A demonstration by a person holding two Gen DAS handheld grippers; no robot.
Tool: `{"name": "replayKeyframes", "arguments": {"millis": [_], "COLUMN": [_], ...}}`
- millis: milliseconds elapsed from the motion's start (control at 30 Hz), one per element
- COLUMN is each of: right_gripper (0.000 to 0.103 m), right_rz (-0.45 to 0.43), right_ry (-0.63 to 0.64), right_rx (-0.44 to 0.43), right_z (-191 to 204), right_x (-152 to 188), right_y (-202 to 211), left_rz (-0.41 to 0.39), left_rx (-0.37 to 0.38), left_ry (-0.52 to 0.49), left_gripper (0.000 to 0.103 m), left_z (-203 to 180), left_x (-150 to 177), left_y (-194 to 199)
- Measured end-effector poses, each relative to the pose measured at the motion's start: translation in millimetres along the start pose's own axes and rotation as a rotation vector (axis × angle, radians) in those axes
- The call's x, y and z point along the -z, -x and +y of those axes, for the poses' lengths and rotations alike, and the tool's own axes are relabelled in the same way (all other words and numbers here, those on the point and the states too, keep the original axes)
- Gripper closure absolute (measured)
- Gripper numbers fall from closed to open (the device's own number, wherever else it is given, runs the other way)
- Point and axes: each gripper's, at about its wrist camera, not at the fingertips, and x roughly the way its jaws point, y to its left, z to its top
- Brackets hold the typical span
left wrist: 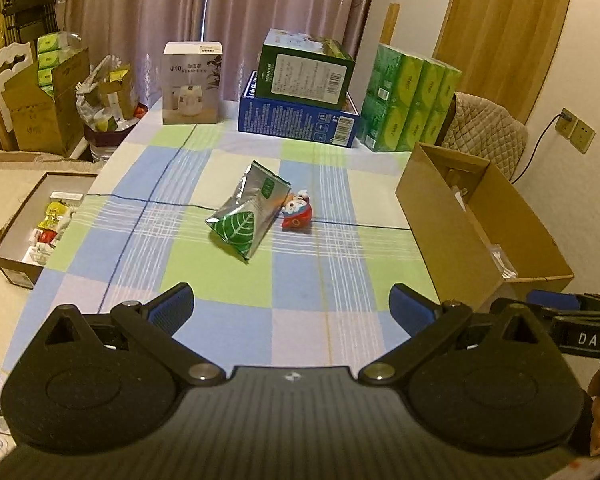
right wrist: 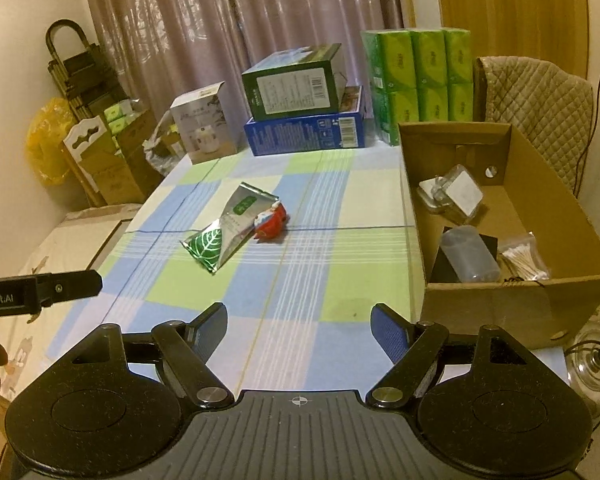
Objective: Organize objects
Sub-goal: 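Move both open tools back toward the silver tea bag and Doraemon figure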
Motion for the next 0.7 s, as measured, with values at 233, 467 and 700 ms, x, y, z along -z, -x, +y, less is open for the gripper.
{"name": "replayKeyframes", "arguments": {"millis": [233, 467, 700], "right_gripper": [0.027, 0.027, 0.027], "right_rz": [0.01, -0.002, 0.004], "right_ry": [0.011, 0.027, 0.063], "right_rx": [0.006, 0.014, 0.01], "right_z": [1, 6, 13], "right_x": [-2, -10, -22], "right_y": [-10, -28, -64], "left_rz": [-0.027, -0.016, -0.048], "left_rx": [-0.037, -0.057, -0.068], "left_ry": [-0.006, -0.018, -0.026], "left_gripper": [0.001, 0.001, 0.001], "left_z": [10, 21, 38], "left_x": [-5, -13, -27], "left_y": [-12, -34, -63]}}
